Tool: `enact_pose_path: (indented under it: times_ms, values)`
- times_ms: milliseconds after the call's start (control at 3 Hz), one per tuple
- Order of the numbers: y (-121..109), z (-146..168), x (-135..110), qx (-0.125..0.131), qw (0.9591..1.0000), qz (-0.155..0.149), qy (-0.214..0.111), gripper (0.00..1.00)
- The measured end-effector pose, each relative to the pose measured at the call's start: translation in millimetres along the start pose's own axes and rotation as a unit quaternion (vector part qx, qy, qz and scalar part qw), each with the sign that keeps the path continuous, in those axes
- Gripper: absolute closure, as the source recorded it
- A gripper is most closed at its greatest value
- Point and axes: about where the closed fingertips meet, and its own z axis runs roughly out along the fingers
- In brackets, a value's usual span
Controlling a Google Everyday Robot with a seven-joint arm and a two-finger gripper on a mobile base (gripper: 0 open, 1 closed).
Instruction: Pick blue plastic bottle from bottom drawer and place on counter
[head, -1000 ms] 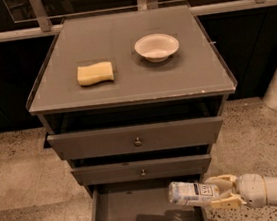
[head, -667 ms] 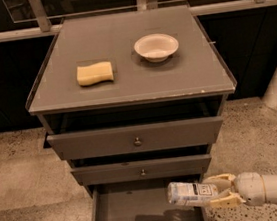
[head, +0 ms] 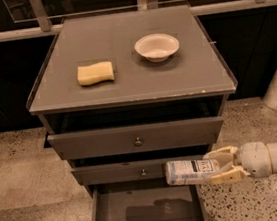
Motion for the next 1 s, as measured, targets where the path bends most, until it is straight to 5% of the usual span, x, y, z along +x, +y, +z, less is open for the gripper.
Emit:
enact_pose_path:
  times_ms: [667,1000]
  values:
    - [6.5,-24.1,-94.5,0.03,0.9967,-0.063,0.041,1.0]
    - [6.5,-24.1,-94.6,0.03,0.9967,-0.063,0.041,1.0]
